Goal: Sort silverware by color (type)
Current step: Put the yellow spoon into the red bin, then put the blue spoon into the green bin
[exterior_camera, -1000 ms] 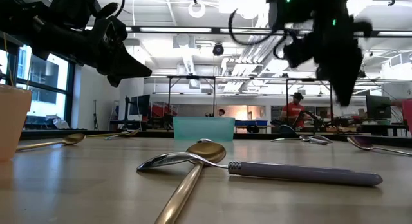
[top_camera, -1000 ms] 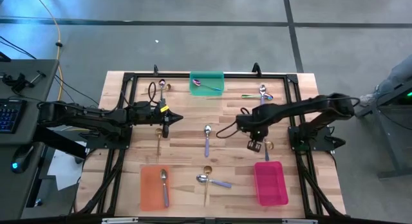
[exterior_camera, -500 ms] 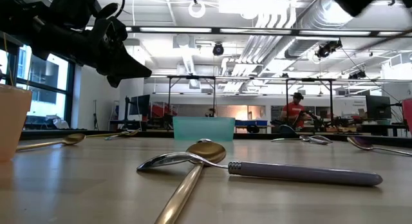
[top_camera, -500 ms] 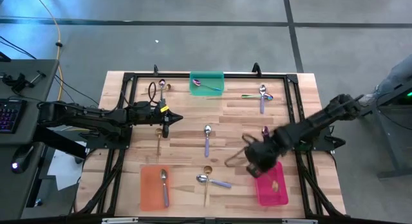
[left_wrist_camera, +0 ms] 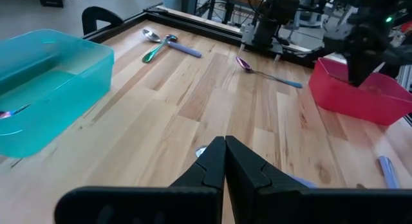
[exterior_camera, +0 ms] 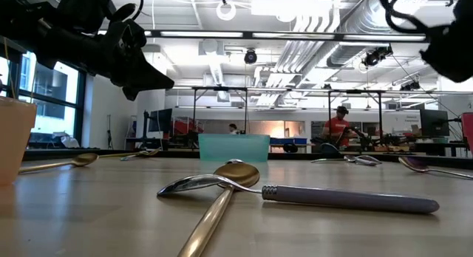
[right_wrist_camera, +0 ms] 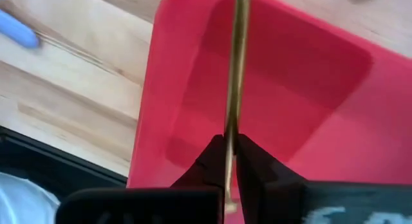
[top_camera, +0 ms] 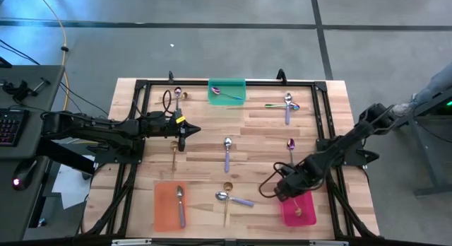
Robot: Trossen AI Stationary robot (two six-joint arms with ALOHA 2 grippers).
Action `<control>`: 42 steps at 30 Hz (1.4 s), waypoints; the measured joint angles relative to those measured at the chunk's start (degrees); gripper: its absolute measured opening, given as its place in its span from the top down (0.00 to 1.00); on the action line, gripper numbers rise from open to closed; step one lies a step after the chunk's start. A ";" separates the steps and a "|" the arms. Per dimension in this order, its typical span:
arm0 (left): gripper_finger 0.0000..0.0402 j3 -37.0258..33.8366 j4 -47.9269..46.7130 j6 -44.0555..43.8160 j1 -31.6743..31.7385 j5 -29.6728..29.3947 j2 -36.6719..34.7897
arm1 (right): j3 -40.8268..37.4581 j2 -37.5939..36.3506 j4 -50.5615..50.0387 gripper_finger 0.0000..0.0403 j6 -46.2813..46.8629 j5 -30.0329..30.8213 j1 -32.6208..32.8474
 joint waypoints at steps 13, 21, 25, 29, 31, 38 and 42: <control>1.00 0.00 -0.04 -0.39 0.00 0.00 0.01 | -3.82 -0.02 5.10 0.94 -4.28 -3.97 0.01; 1.00 0.00 -1.89 0.03 -0.02 0.00 0.01 | -3.82 -2.95 5.18 0.74 -8.30 -6.85 -0.14; 1.00 0.00 -2.40 0.29 -0.04 0.00 0.01 | -3.80 -7.95 4.33 0.74 -9.35 -5.50 -1.37; 1.00 0.00 -2.43 1.46 -0.22 0.02 0.01 | -3.78 -12.81 2.26 0.84 -14.76 0.44 -4.12; 1.00 -0.56 -1.03 1.53 -0.22 0.02 0.00 | -3.76 -14.66 1.40 0.92 -20.14 2.65 -6.73; 1.00 -6.44 10.75 -1.27 0.33 0.37 -0.01 | -3.72 -17.92 0.97 0.97 -46.11 5.73 -23.58; 1.00 -7.52 12.31 -2.71 0.28 0.44 0.00 | -3.72 -17.35 0.09 0.99 -64.45 6.19 -36.47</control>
